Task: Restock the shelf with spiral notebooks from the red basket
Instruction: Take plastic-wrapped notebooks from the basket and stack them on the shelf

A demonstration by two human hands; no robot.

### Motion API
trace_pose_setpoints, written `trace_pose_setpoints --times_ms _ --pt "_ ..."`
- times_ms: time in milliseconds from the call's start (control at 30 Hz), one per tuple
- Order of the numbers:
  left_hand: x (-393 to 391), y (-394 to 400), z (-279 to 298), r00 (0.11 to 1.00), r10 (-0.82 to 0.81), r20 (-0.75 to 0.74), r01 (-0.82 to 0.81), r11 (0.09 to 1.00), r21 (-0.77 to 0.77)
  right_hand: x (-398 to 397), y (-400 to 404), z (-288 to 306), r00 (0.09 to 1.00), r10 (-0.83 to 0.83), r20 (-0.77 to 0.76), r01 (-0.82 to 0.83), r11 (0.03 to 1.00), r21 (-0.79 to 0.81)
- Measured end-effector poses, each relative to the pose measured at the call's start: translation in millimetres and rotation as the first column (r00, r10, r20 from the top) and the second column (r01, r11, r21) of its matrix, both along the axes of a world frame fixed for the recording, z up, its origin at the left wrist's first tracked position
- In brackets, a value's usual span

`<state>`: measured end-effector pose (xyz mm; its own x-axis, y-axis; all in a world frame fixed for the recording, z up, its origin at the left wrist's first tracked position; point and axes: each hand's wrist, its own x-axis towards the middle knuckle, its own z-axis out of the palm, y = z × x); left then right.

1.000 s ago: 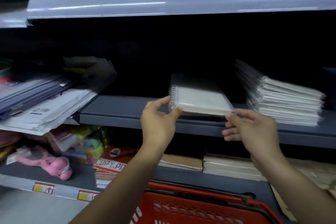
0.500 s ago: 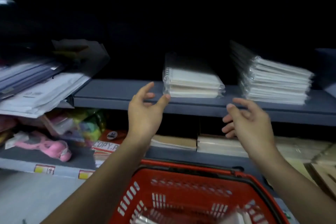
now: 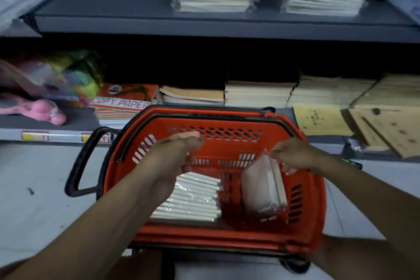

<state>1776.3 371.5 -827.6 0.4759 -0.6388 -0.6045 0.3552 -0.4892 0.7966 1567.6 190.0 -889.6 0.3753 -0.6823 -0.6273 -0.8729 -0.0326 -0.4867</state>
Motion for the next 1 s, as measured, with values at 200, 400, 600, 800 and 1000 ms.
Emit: trace_pose_setpoints --times_ms 200,400,600,800,1000 --pt "-13 -18 -8 0.997 -0.079 0.006 0.079 0.997 0.008 8 7 -50 0.995 0.007 -0.096 0.001 0.997 0.081" --pt "-19 -22 -13 0.995 -0.075 -0.058 0.077 0.996 0.033 11 13 -65 0.988 -0.106 -0.113 0.11 0.993 0.036" --pt "-21 -17 -12 0.994 -0.065 -0.093 0.07 0.997 0.044 7 20 -82 0.983 -0.155 -0.096 0.147 0.986 -0.085" --pt "-30 -12 -14 0.987 -0.121 -0.104 0.125 0.992 0.033 3 29 -85 0.982 -0.002 -0.19 -0.038 0.977 -0.209" --pt "-33 3 -18 0.988 -0.122 -0.099 0.129 0.99 0.063 8 36 -65 0.983 0.108 -0.152 -0.145 0.954 -0.261"
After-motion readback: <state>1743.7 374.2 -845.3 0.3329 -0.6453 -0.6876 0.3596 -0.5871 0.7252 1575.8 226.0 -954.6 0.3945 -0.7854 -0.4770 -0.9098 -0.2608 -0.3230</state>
